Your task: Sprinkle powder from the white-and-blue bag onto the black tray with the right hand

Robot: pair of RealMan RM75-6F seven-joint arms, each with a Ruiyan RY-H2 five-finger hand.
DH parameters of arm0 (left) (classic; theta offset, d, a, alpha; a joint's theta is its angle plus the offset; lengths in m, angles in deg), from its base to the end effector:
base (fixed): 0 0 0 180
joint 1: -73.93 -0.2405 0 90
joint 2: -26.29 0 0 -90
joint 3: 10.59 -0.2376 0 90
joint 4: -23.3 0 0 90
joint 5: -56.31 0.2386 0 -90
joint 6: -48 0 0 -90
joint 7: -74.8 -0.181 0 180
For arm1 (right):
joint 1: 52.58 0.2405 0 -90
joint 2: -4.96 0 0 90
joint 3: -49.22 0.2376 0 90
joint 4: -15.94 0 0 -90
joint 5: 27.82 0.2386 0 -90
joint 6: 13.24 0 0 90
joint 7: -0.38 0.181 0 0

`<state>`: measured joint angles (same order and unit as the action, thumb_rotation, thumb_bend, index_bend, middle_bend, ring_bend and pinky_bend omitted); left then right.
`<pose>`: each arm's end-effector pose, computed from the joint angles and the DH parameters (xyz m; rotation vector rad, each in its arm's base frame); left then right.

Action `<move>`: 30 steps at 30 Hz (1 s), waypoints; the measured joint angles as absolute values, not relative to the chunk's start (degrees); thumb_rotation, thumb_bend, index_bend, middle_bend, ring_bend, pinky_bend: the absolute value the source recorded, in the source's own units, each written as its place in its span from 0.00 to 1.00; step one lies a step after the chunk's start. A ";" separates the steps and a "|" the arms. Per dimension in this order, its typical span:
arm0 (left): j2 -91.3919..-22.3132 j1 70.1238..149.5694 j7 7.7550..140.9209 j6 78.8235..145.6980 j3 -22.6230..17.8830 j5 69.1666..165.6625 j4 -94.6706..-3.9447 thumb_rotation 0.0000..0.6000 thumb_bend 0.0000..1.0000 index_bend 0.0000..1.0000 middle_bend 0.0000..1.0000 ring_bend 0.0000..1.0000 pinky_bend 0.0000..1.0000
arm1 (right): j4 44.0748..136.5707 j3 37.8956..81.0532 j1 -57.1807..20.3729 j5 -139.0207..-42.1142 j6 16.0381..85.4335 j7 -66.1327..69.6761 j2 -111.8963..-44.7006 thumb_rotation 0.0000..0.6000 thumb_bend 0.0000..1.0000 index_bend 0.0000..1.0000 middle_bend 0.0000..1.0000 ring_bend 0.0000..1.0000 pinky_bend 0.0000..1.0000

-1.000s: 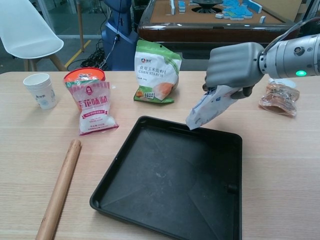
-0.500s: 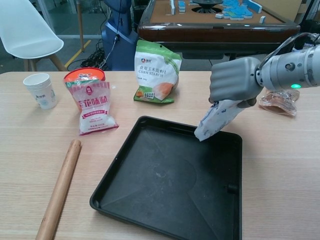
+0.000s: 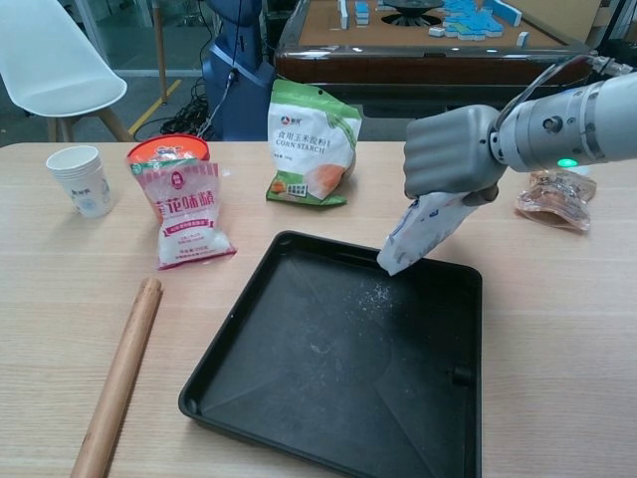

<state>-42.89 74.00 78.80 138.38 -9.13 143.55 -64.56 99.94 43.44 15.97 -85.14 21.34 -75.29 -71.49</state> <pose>-0.3208 0.1872 0.1141 -1.2882 -0.9518 -0.9562 -0.1071 -0.4033 -0.0571 2.3018 0.5610 -0.0096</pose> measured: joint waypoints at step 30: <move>-42.66 75.02 75.59 137.22 -8.86 143.72 -67.22 1.00 0.27 0.16 0.14 0.19 0.11 | 74.91 50.47 -4.91 -104.72 47.55 -2.06 -88.32 1.00 0.88 0.91 0.82 0.74 0.80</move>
<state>-42.66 75.02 75.59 137.22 -8.86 143.72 -67.22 74.91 50.47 -4.91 -104.72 47.55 -2.06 -88.32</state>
